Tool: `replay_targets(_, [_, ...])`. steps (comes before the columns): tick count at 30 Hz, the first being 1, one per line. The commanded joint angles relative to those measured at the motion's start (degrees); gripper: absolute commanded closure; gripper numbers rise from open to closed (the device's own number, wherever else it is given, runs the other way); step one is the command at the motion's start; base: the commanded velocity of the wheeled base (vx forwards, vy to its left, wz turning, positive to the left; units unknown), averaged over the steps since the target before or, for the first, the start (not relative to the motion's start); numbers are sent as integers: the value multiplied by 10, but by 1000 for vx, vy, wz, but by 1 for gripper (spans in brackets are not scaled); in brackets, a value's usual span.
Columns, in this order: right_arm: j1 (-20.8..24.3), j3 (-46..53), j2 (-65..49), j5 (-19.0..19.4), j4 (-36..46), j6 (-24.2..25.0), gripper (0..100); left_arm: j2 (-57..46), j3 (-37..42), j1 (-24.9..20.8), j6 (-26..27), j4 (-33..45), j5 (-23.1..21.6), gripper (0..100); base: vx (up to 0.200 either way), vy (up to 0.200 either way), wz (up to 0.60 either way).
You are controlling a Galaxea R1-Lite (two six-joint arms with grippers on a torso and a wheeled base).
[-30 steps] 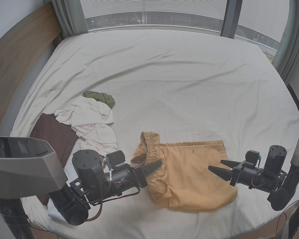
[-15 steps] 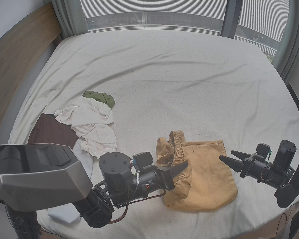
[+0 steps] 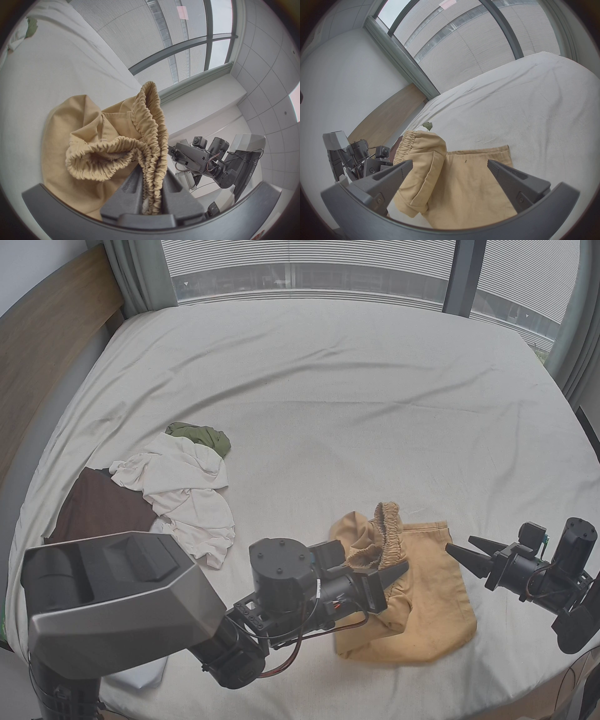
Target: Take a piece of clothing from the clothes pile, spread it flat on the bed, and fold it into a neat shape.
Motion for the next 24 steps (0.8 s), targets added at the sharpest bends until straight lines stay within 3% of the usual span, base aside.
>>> replay_targets(1, [-13, -7, 3, 0, 0, 0, 0, 14, -39, -15, -9, 27, 1, 100, 0, 0, 0])
replay_targets(22, [-26, -14, 4, 1, 0, 1, 0, 61, -98, -24, -7, 85, 3, 100, 0, 0, 0])
replay_targets(23, [-26, -14, 4, 1, 0, 1, 0, 60, -98, -24, -7, 86, 4, 0, 0, 0, 0])
replay_targets(24, [-26, -14, 4, 1, 0, 1, 0, 61, -95, -24, -6, 87, 4, 0, 0, 0, 0])
